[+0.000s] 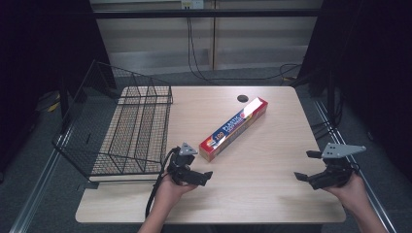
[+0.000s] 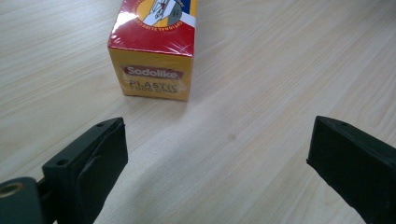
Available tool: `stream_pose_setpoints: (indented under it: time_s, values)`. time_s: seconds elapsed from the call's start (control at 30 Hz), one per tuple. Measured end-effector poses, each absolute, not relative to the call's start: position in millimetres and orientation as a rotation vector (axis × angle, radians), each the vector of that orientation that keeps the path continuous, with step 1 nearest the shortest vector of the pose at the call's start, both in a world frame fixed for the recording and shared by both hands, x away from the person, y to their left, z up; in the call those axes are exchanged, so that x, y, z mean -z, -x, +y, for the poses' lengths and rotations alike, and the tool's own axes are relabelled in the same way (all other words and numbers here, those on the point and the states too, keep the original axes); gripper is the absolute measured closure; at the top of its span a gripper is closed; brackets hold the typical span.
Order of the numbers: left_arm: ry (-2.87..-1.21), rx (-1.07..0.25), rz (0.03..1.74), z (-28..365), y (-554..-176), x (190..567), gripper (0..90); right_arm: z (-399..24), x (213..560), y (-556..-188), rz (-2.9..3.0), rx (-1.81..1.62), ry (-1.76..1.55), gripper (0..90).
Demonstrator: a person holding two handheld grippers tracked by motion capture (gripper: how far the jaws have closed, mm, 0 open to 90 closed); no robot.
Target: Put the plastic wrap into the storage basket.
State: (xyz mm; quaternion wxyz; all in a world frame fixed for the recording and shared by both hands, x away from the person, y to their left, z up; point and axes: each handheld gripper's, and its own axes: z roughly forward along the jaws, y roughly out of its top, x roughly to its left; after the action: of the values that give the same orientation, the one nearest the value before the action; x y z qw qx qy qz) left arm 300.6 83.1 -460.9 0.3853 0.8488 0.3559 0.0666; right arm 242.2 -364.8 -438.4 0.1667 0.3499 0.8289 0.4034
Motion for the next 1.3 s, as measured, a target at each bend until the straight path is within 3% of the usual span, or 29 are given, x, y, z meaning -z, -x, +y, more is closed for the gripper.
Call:
stream_pose_setpoints:
  time_s: [0.67,1.3]
  values:
    - [-2.192,-0.113,0.891,69,-307,452,5.3,-348,447,-242,2.389,-1.168,-0.944,5.1]
    - [-2.234,-0.127,0.908,20,-367,424,5.8,-338,453,-243,2.429,-1.140,-0.914,4.6]
